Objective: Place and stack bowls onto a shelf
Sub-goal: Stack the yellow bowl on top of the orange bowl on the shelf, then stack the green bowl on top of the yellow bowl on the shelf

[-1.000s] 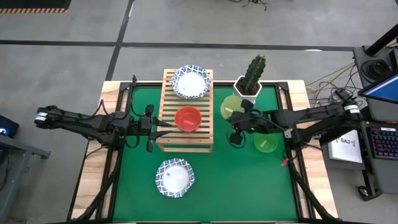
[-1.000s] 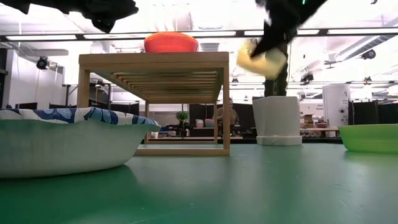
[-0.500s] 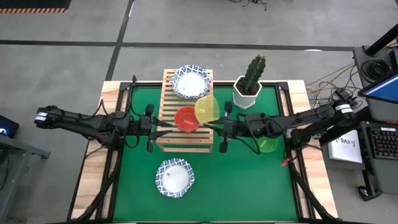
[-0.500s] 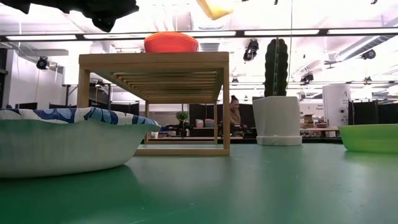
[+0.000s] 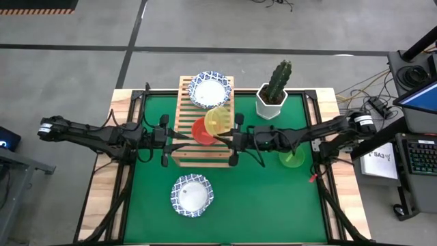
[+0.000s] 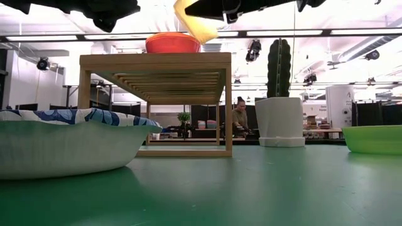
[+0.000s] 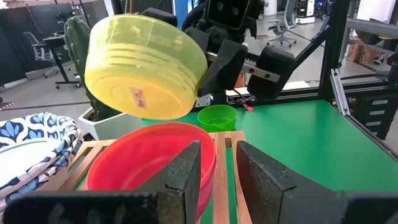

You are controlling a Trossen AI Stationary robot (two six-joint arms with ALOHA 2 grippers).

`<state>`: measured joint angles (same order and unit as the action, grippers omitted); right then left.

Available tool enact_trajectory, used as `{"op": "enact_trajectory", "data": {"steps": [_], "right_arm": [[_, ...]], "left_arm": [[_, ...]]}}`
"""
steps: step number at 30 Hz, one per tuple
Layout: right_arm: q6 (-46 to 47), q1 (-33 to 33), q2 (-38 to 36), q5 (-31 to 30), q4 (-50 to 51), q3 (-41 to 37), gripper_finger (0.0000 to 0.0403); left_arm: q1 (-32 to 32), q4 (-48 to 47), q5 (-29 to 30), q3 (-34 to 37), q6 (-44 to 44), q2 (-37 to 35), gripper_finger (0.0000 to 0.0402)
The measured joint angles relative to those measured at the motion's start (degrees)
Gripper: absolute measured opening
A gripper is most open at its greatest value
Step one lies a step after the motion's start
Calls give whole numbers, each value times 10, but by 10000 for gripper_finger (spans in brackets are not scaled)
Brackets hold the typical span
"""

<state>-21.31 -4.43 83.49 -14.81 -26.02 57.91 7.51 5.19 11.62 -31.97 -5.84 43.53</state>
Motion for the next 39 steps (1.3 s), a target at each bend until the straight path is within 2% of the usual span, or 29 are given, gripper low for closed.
{"op": "enact_trajectory", "data": {"steps": [16,29,39], "right_arm": [[-20,5,5,0,1,0,16],[-26,6,21,3,-33,0,98],[-17,6,21,3,-34,0,137]], "left_arm": [[0,23,0,0,-7,1,86],[0,28,0,0,-12,4,86],[0,27,0,0,-12,4,86]]}}
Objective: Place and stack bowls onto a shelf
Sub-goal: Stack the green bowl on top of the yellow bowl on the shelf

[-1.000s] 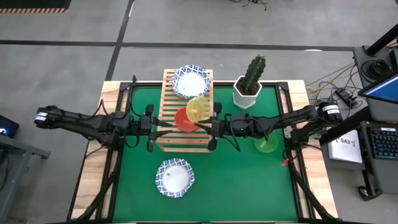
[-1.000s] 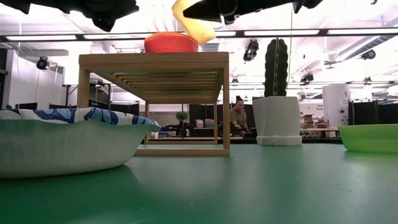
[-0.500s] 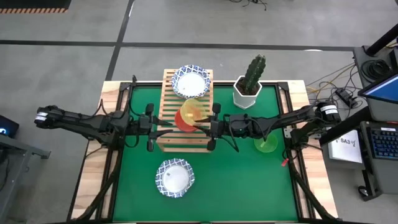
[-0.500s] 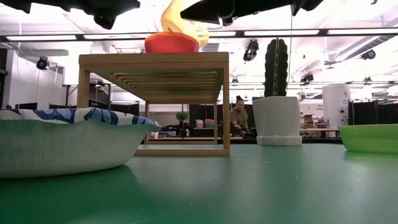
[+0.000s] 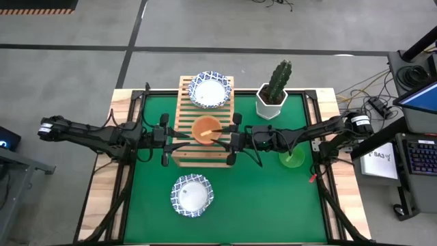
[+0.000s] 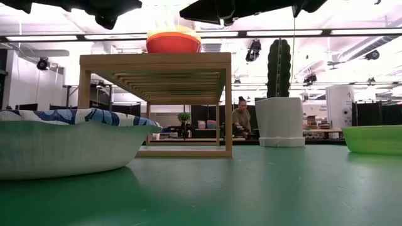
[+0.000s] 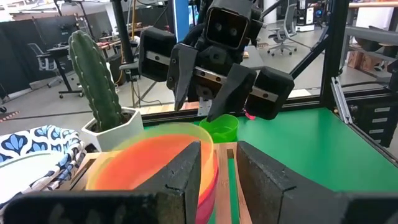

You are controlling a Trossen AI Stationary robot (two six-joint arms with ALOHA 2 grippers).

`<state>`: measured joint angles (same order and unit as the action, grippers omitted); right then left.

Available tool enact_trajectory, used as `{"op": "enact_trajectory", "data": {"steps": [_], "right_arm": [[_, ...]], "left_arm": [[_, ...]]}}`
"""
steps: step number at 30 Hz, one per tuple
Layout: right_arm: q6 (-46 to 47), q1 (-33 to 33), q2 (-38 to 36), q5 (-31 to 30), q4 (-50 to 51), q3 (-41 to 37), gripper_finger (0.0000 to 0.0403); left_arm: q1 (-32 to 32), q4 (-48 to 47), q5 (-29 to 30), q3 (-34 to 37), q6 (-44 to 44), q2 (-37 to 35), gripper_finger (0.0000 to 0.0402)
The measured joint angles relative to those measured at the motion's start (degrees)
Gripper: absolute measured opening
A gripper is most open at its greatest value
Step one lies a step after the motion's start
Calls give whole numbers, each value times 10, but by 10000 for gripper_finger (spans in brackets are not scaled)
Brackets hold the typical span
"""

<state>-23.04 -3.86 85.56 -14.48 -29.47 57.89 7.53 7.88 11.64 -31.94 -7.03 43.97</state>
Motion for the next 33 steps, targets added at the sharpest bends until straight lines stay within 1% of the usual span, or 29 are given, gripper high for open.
{"op": "enact_trajectory", "data": {"steps": [4,7,9,11,14,17,22,25,29,33], "right_arm": [[4,-7,-11,-1,9,0,144],[6,-22,-40,0,39,0,140],[17,-35,-70,-1,82,0,135],[48,-50,-104,-1,133,0,129],[114,-77,-163,1,226,0,120],[195,-102,-212,25,321,0,113],[381,-131,-264,63,458,0,106],[467,-155,-271,85,529,0,114],[551,-188,-254,86,583,0,140],[640,-201,-236,86,633,0,163]], "left_arm": [[0,-3,0,0,0,0,86],[0,-4,0,0,7,0,86],[0,-4,0,0,33,0,86],[0,2,0,0,75,1,86],[1,21,-1,1,131,8,86],[1,64,-1,3,159,21,86],[6,109,-2,3,212,40,86],[15,113,-2,2,231,52,86],[32,132,-2,2,247,67,86],[49,147,-2,1,262,74,86]]}}
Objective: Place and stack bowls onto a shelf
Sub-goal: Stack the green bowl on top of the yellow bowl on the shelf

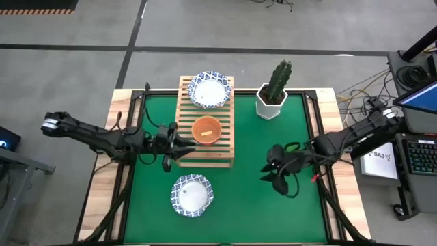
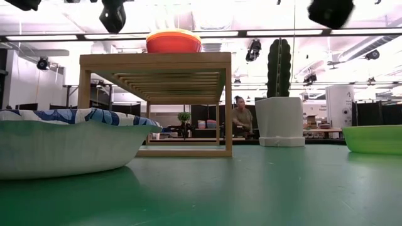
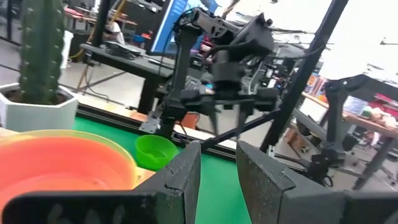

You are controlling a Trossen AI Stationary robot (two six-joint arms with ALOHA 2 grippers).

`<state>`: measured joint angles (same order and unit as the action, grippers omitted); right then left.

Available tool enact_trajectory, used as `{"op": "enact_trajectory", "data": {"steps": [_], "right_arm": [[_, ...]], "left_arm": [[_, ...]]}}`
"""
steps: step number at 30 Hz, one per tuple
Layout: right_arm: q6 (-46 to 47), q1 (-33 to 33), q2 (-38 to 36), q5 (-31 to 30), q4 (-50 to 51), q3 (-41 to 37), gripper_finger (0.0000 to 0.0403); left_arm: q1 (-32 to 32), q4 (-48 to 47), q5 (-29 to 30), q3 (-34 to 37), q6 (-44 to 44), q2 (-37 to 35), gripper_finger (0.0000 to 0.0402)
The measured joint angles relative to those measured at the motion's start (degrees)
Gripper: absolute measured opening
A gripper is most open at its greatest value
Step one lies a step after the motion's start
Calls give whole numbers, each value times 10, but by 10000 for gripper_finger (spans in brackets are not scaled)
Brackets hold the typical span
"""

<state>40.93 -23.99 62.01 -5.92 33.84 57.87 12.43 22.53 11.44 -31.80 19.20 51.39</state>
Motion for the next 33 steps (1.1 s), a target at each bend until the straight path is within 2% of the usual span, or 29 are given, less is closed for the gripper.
{"op": "enact_trajectory", "data": {"steps": [4,9,13,17,33], "right_arm": [[106,0,14,0,98,0,170],[241,0,54,-29,297,0,170],[282,0,99,-67,400,-1,171],[270,7,133,-100,399,-1,171],[165,85,263,-105,345,-13,170]], "left_arm": [[18,6,0,0,5,5,86],[47,38,0,0,14,19,86],[62,54,-1,0,4,33,86],[63,56,0,0,-1,40,86],[63,58,16,0,-30,40,86]]}}
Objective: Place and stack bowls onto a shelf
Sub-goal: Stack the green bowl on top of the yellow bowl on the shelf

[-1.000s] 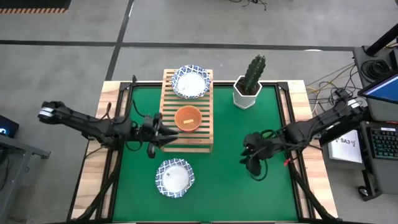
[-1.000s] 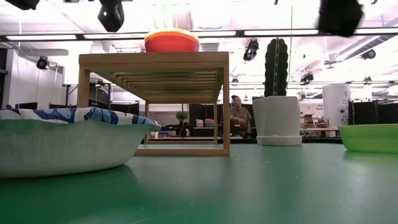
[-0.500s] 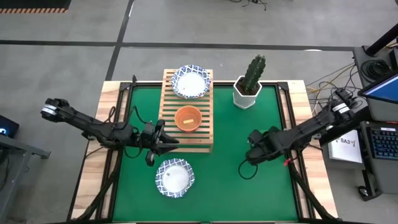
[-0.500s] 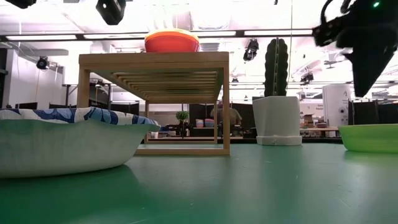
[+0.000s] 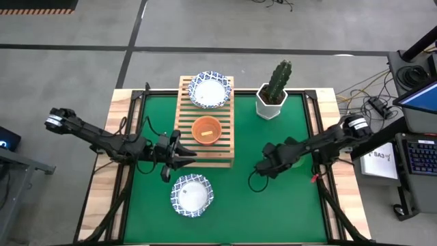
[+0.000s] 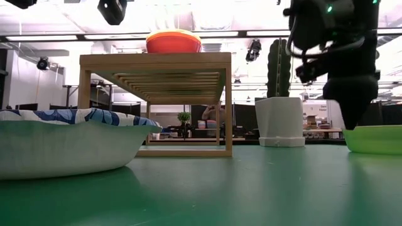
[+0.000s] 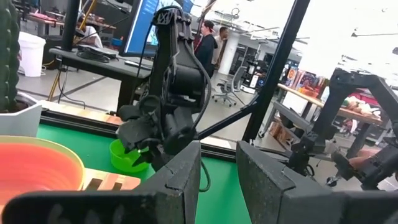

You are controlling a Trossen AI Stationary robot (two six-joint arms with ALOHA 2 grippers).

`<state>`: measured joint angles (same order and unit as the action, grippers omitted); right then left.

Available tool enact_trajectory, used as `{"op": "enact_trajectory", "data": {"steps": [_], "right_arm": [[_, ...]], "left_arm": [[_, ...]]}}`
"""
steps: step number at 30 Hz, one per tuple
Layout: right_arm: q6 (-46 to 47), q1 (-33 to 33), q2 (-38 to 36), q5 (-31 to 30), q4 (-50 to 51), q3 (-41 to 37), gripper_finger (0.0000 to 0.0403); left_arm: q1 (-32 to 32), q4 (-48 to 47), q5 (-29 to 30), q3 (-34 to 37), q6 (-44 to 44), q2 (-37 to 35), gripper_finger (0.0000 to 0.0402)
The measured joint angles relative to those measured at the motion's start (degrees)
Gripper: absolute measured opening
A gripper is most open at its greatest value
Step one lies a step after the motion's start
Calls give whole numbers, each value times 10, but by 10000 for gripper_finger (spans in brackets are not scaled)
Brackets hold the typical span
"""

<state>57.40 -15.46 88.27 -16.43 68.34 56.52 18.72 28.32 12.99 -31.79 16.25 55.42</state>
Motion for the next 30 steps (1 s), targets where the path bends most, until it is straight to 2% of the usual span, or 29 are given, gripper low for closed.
{"op": "enact_trajectory", "data": {"steps": [6,9,14,18,23,26,30], "right_arm": [[-10,15,27,19,-39,-23,154],[-12,16,34,32,-68,-38,116],[-31,16,28,64,-73,-42,24],[-51,14,-4,83,-62,-25,12],[-84,1,-62,93,-32,35,9],[-106,-8,-102,74,-30,84,9],[-135,-21,-144,-34,-35,158,9]], "left_arm": [[0,0,0,0,-10,0,86],[0,0,1,0,-21,2,86],[0,-1,1,0,-62,1,86],[-1,1,2,-9,-108,-5,86],[-1,0,2,-20,-154,-19,86],[-1,-2,9,-23,-190,-31,86],[-1,-22,79,-23,-224,-47,86]]}}
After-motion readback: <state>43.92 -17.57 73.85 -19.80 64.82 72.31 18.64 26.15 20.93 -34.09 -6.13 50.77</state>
